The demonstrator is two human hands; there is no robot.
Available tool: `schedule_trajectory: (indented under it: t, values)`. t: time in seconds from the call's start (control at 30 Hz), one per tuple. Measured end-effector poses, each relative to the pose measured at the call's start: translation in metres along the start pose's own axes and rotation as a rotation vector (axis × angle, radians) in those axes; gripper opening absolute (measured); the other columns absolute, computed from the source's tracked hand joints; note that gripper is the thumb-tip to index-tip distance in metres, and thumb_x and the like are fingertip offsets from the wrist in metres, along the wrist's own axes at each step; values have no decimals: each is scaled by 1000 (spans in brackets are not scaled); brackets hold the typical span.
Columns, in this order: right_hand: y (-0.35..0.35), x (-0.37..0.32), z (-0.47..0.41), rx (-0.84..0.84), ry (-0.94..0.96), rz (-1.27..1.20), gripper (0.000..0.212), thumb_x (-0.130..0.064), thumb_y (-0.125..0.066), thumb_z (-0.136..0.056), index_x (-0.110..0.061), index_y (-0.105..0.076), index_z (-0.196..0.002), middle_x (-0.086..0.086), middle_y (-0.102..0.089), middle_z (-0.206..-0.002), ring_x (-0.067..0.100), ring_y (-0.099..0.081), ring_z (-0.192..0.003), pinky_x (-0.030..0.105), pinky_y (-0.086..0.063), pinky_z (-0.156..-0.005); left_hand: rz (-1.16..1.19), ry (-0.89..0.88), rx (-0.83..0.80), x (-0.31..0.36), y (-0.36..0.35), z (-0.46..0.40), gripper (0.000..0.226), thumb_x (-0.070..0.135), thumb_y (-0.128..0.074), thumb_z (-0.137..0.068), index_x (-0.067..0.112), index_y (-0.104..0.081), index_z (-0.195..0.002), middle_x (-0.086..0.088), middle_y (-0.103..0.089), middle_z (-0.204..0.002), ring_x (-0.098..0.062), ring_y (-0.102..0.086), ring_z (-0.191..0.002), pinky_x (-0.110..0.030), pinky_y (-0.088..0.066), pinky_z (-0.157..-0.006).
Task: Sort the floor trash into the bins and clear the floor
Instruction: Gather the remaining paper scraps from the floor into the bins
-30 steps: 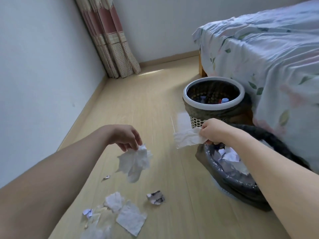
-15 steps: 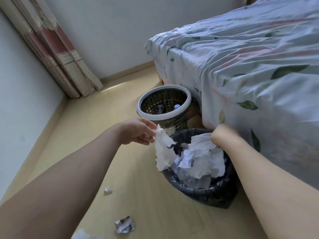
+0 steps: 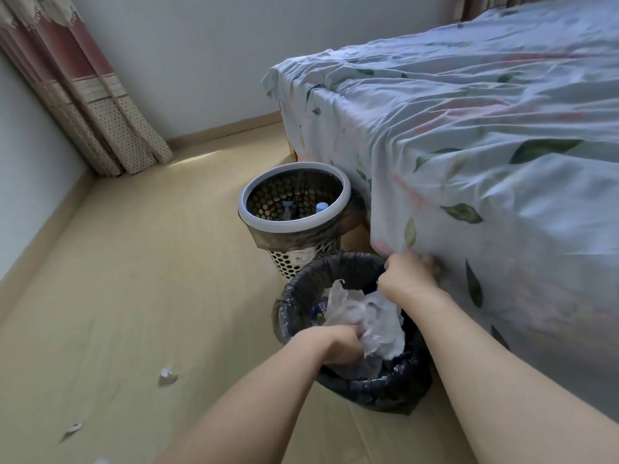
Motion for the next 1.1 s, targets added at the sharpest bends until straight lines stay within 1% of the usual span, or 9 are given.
schedule_trajectory:
  t: [0.17, 0.3, 0.43, 0.6, 0.7, 0.8, 0.9, 1.0, 1.1]
  values:
    - [-7, -52, -1, 189, 254, -74, 40, -10, -44, -87, -18, -60, -123, 9, -54, -127, 33, -45, -116, 40, -37, -100, 465, -52, 284, -33, 73, 47, 37, -5, -36, -85, 12, -66, -98, -9, -69, -107, -24, -66, -92, -37, -58, -76]
    - [-61, -125, 20, 304, 549, -195, 29, -13, -49, -91, -14, -63, -117, 6, -58, -116, 25, -51, -103, 39, -42, -93, 597, 71, 716, -139, 110, 101, 33, -7, -34, -73, 13, -60, -78, -8, -69, -84, -19, -58, -70, -24, -43, -55]
    - [-162, -201, 70, -109, 766, -130, 35, -12, -44, -90, -16, -58, -122, 4, -55, -122, 28, -55, -106, 37, -47, -89, 628, 401, 673, -277, 58, 129, 30, -2, -36, -81, 10, -61, -90, -9, -69, -91, -18, -55, -69, -24, -41, -56]
    - [-276, -212, 132, -838, 617, 389, 47, -19, -54, -90, -9, -42, -134, 12, -52, -129, 31, -59, -111, 36, -49, -86, 636, 589, 487, -386, -48, 136, 25, 1, -41, -85, 17, -59, -92, -11, -64, -102, -21, -58, -74, -26, -45, -63]
    - [-321, -194, 151, -829, 527, 367, 49, -35, -50, -94, -9, -36, -133, 13, -42, -131, 33, -56, -113, 36, -46, -84, 488, 573, 415, -413, -76, 112, 48, 8, -43, -86, 22, -50, -131, -8, -50, -128, -23, -59, -99, -30, -46, -82]
    - [-345, -182, 158, -779, 594, 359, 30, -23, -42, -99, -9, -42, -125, 13, -44, -129, 31, -56, -110, 32, -37, -72, 418, 479, 475, -421, -80, 66, 60, 17, -50, -88, 26, -35, -146, -7, -30, -145, -26, -52, -120, -30, -41, -97]
    - [-349, -181, 159, -832, 532, 300, 7, -22, -36, -101, -17, -41, -99, 11, -53, -114, 30, -56, -96, 28, -31, -70, 224, 434, 612, -412, -95, 35, 35, 18, -47, -94, 14, -48, -128, -12, -39, -129, -37, -55, -107, -39, -45, -87]
    - [-342, -182, 154, -920, 391, 303, 41, -45, -28, -102, -20, -31, -70, 6, -47, -78, 24, -47, -83, 27, -33, -70, 108, 443, 671, -398, -123, 37, 28, -4, -40, -88, 6, -47, -113, -11, -40, -121, -35, -51, -90, -39, -35, -68]
    - [-316, -180, 147, -1003, 335, 385, 34, -35, -33, -98, -14, -46, -74, 7, -53, -77, 27, -53, -77, 28, -39, -69, 130, 410, 668, -393, -138, 54, 24, -9, -40, -84, 4, -52, -100, -12, -43, -113, -31, -48, -83, -36, -34, -66]
Point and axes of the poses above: each hand's wrist, its own z-axis away from the middle knuckle, its own y-axis out of the back of the hand, x = y × z, the point moved 1 cm from there along -z, towards the middle knuckle
